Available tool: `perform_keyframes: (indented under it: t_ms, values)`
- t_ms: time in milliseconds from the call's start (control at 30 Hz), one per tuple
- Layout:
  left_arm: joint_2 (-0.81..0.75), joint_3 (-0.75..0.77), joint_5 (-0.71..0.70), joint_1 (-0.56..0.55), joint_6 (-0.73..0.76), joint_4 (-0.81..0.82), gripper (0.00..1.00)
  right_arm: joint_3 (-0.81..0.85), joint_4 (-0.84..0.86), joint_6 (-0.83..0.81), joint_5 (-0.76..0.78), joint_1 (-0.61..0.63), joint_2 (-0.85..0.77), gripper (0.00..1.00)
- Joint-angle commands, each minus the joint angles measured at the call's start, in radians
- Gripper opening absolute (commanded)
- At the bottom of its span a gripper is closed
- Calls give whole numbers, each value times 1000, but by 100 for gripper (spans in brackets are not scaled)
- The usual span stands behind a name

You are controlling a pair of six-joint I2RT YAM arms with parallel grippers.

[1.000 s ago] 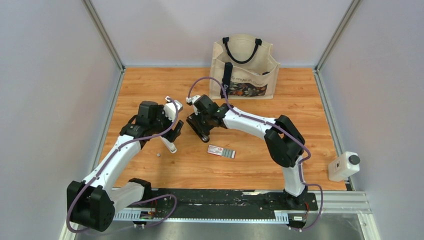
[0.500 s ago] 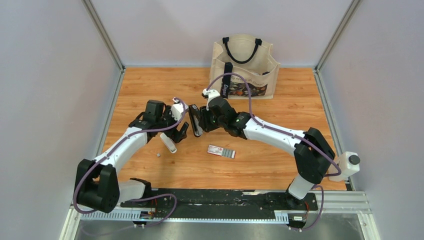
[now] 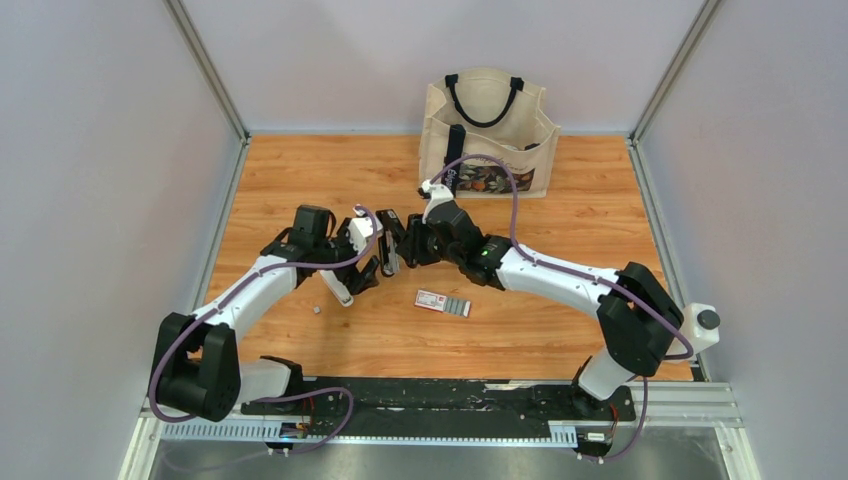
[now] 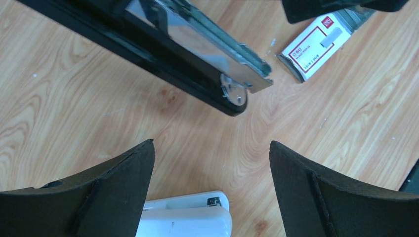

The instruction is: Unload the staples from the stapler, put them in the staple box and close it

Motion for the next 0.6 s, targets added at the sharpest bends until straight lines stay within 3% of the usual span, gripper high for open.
perform_keyframes:
  t_ms: [0, 567]
  values:
    - [12, 40, 79, -3, 63, -33, 93, 6, 206, 59, 19, 11, -73, 0]
    - [78, 74, 36, -3, 71, 31, 85, -99, 327, 175, 5, 44, -108, 0]
